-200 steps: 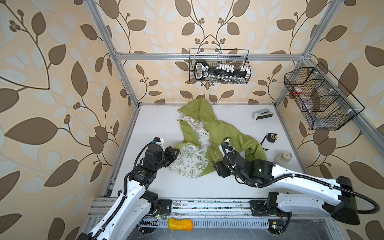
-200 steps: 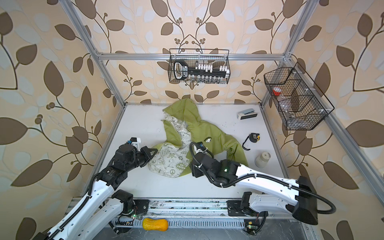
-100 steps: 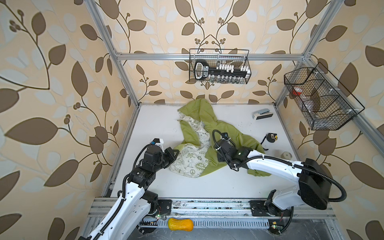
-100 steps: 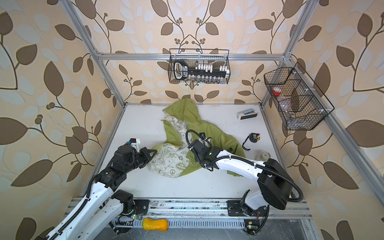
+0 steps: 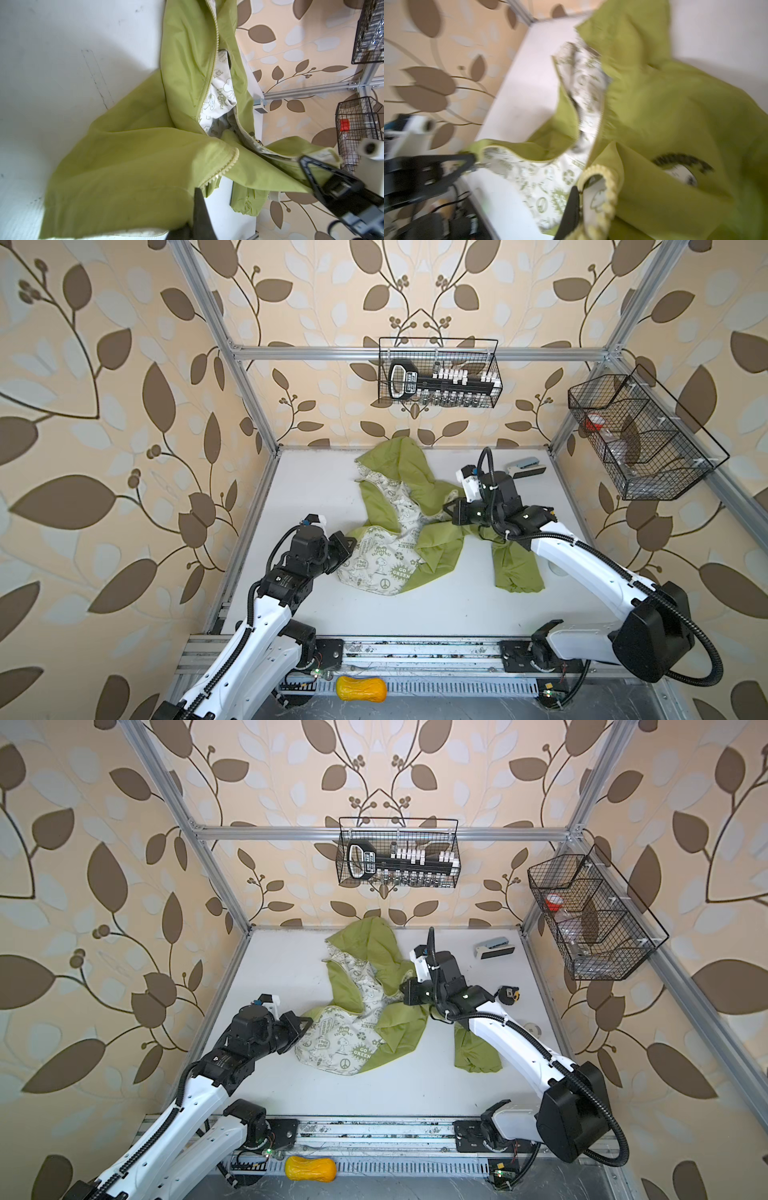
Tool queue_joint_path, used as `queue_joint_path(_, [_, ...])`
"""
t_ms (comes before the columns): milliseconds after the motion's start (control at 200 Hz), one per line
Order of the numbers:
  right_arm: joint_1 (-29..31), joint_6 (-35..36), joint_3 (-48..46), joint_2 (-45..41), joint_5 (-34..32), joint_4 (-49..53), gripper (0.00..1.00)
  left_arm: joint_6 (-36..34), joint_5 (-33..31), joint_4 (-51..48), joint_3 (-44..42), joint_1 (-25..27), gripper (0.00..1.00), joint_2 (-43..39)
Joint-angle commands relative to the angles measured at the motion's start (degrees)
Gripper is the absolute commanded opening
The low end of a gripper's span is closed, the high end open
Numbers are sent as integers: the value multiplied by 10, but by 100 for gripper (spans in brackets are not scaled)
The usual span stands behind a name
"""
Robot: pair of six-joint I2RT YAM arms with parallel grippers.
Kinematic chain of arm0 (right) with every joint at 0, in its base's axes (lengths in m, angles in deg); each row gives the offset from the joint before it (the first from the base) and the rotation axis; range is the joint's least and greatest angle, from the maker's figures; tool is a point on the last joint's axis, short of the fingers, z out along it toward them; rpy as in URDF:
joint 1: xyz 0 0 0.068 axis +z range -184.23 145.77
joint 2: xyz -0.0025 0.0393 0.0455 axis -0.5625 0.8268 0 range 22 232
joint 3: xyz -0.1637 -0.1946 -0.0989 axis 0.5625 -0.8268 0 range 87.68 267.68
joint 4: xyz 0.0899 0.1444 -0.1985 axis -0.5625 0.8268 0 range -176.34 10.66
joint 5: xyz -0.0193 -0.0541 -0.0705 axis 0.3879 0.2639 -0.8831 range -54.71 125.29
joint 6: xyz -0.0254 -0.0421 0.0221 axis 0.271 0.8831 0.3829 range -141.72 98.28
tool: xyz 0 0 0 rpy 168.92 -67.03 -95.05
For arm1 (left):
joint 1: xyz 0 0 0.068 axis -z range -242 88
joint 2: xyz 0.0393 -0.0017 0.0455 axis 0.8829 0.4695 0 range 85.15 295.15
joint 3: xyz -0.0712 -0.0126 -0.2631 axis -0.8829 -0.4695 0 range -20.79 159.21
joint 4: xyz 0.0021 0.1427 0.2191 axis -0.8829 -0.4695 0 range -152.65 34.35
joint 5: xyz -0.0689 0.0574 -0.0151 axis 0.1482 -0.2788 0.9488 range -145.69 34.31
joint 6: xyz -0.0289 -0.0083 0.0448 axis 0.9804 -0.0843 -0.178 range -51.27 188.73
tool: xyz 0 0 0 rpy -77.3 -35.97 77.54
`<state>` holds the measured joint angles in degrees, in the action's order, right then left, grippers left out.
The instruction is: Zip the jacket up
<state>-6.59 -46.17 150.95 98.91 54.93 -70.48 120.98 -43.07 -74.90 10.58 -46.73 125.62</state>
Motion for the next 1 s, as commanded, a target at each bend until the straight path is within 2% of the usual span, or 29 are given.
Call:
queue_joint_path(0, [3,-1,59,19,210,-69,0,-38,-64,-38,60,-10,0,0])
queue_joint_path(170, [-21,-43,70,19,316,-141,0,-64,-102,-85,107,-25,0,5])
queue_joint_path(265, [-70,-58,16,21,301,-151,0,-72,-92,-82,115,-31,0,11])
queue_joint_path(325, [-96,-24,-9,35,257,-99,1,-71,-78,-74,112,-32,0,18])
queue_joint_path(450, [-114,37,-17,92,99,19,11,-56,-40,-39,79,-32,0,25])
queue_joint_path(550, [-126,27,-17,122,13,54,35,-47,-20,-20,55,-32,0,27])
queue_joint_path(615, [-134,18,-18,121,-11,55,45,-45,-9,-20,49,-32,0,30])
queue_joint_path(815, [-135,-3,-23,36,-128,89,54,-40,12,-15,27,-32,0,25])
queue_joint_path(920, [-135,-22,-55,-36,-179,92,65,-36,19,-3,16,-31,0,21])
queue_joint_path(995, [-133,-34,-73,-74,-188,100,71,-32,25,6,9,-31,0,22])
